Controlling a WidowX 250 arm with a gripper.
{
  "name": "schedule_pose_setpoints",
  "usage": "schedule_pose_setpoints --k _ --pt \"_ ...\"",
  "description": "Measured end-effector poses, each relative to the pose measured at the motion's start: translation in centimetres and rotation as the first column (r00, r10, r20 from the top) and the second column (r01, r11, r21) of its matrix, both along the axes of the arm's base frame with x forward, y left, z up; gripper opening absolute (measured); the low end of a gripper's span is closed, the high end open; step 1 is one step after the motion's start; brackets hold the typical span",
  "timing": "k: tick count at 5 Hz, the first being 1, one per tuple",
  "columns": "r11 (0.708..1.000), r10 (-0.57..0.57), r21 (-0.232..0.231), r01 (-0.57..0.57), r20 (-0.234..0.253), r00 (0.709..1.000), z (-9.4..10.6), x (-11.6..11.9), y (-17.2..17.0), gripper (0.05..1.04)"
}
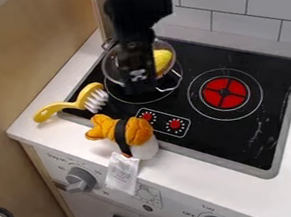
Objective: Put the yellow and white object in the silver pot on the left burner
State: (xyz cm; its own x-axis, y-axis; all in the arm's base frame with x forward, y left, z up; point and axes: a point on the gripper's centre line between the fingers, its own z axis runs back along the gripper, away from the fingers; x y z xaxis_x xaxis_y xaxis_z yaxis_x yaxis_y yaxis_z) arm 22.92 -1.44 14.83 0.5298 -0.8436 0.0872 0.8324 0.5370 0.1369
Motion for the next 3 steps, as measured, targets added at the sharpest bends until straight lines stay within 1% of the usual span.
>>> schedule_pose_setpoints --k 1,2,3 --pt "0.988 -0.15 -0.022 0.15 -0.011 0.989 -0.5 -0.7 1.7 1.001" --pt "0.981 -0.19 -0.04 0.189 -0.017 0.982 -0.7 -1.5 3.0 1.001" --pt "0.976 -0.215 -0.024 0.215 -0.009 0.977 -1.1 -2.3 3.8 1.001"
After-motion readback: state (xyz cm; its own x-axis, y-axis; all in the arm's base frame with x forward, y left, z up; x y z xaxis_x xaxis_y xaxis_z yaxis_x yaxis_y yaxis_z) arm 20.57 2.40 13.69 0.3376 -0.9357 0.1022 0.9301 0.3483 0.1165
